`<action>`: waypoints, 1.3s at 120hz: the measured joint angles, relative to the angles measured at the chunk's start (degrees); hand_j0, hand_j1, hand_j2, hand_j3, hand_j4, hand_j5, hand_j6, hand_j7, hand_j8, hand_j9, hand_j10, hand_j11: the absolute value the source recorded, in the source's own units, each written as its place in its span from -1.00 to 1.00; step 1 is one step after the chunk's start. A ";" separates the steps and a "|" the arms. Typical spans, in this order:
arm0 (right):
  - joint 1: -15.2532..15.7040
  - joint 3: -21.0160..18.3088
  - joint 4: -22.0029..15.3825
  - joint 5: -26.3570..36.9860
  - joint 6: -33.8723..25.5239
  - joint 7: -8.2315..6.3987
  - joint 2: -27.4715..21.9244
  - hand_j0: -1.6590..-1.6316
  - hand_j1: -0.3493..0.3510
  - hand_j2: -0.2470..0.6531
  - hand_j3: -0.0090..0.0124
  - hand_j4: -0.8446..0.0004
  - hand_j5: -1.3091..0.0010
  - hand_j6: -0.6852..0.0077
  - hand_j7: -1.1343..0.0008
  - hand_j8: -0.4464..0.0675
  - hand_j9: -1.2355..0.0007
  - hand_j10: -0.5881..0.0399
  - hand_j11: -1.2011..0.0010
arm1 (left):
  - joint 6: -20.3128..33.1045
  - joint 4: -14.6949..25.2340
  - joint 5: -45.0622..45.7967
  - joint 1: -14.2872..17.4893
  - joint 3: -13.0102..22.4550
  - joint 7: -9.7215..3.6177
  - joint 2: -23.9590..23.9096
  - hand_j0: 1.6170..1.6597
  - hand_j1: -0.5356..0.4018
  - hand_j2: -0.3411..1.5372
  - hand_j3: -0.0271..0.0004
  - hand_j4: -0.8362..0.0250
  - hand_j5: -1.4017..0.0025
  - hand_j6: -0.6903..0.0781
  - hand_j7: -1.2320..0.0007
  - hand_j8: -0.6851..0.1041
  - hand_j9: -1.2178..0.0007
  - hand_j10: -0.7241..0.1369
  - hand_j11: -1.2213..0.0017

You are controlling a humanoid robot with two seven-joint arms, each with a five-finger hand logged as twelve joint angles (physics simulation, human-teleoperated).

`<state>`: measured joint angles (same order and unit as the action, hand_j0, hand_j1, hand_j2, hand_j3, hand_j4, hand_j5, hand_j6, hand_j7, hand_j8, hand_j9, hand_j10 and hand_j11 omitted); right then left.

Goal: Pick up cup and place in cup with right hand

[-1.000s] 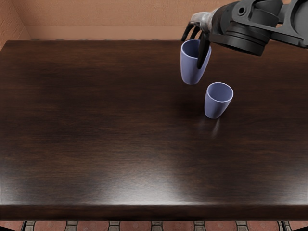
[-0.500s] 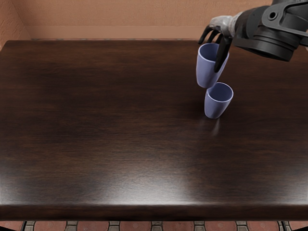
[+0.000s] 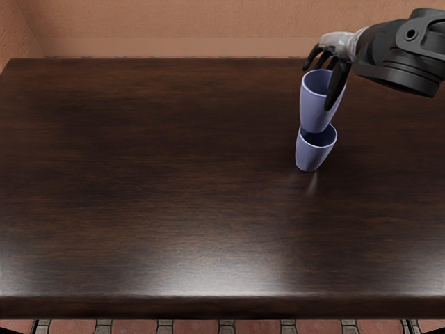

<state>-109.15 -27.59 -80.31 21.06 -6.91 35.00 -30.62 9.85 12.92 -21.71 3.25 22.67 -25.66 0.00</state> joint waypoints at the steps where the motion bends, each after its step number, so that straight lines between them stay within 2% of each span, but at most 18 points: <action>1: 0.01 0.01 0.00 0.02 0.01 0.00 -0.04 -0.93 0.22 -0.34 -0.16 0.09 0.24 -0.12 0.12 -0.70 0.19 -0.34 0.17 | 0.01 0.00 0.00 0.00 0.00 0.00 0.00 0.92 0.89 -0.64 0.97 0.94 1.00 0.80 1.00 0.74 1.00 0.68 1.00; 50: 0.64 0.16 -0.27 0.70 0.30 0.00 -1.66 -0.93 0.21 -0.42 -0.15 0.12 0.26 -0.10 0.15 -0.68 0.21 -0.31 0.19 | 0.00 -0.07 0.00 0.27 0.00 0.00 0.00 0.92 0.89 -0.64 0.97 0.94 1.00 0.80 1.00 0.74 1.00 0.68 1.00; 56: 0.77 0.16 -0.34 0.75 0.29 0.00 -1.75 -0.92 0.21 -0.43 -0.20 0.11 0.27 -0.09 0.15 -0.67 0.22 -0.32 0.20 | 0.00 -0.08 0.00 0.27 0.00 0.00 0.00 0.92 0.89 -0.64 0.97 0.94 1.00 0.80 1.00 0.74 1.00 0.68 1.00; 65: 1.06 0.18 -0.37 0.98 0.20 0.00 -1.83 -0.83 0.21 -0.49 -0.49 0.06 0.29 -0.03 0.15 -0.63 0.24 -0.37 0.22 | 0.00 -0.08 0.00 0.27 0.00 0.00 0.00 0.92 0.89 -0.64 0.97 0.94 1.00 0.80 1.00 0.74 1.00 0.68 1.00; 68: 1.11 0.19 -0.37 1.06 0.17 0.00 -1.84 -0.79 0.20 -0.49 -0.48 0.05 0.31 0.00 0.15 -0.62 0.25 -0.39 0.23 | 0.00 -0.08 0.00 0.27 0.00 0.00 0.00 0.92 0.89 -0.64 0.97 0.94 1.00 0.80 1.00 0.74 1.00 0.68 1.00; 70: 1.14 0.21 -0.36 1.08 0.17 0.00 -1.85 -0.78 0.20 -0.49 -0.41 0.04 0.31 0.01 0.15 -0.60 0.26 -0.40 0.24 | 0.01 -0.07 0.00 0.27 0.00 0.00 0.00 0.92 0.89 -0.64 0.97 0.94 1.00 0.80 1.00 0.74 1.00 0.68 1.00; 71: 1.15 0.24 -0.36 1.07 0.17 0.00 -1.85 -0.78 0.20 -0.50 -0.27 0.04 0.31 0.01 0.15 -0.60 0.26 -0.40 0.24 | 0.00 -0.07 0.00 0.27 0.00 0.00 0.00 0.92 0.89 -0.64 0.97 0.94 1.00 0.80 1.00 0.74 1.00 0.68 1.00; 75: 1.19 0.37 -0.36 1.01 0.20 0.00 -1.86 -0.80 0.21 -0.51 -0.16 0.05 0.31 0.01 0.15 -0.60 0.26 -0.39 0.23 | 0.01 -0.08 0.00 0.27 0.00 0.00 0.00 0.92 0.89 -0.64 0.97 0.94 1.00 0.80 1.00 0.74 1.00 0.68 1.00; 113: 0.95 1.09 -0.69 0.74 0.99 0.00 -2.53 -0.90 0.20 -0.55 -0.16 0.13 0.30 -0.04 0.18 -0.61 0.25 -0.29 0.23 | 0.00 -0.08 0.00 0.32 0.00 0.00 0.00 0.92 0.89 -0.64 0.97 0.94 1.00 0.80 1.00 0.74 1.00 0.68 1.00; 156: 0.83 2.44 -2.30 1.01 1.52 0.00 -4.05 -0.93 0.23 -0.38 -0.16 0.09 0.24 -0.10 0.12 -0.62 0.20 -0.35 0.17 | 0.00 -0.08 0.00 0.35 0.00 0.00 0.00 0.92 0.89 -0.64 0.97 0.94 1.00 0.80 1.00 0.74 1.00 0.68 1.00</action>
<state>-108.33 -25.15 -82.61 22.08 -5.38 34.99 -34.66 9.86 12.84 -21.71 3.60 22.67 -25.66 0.00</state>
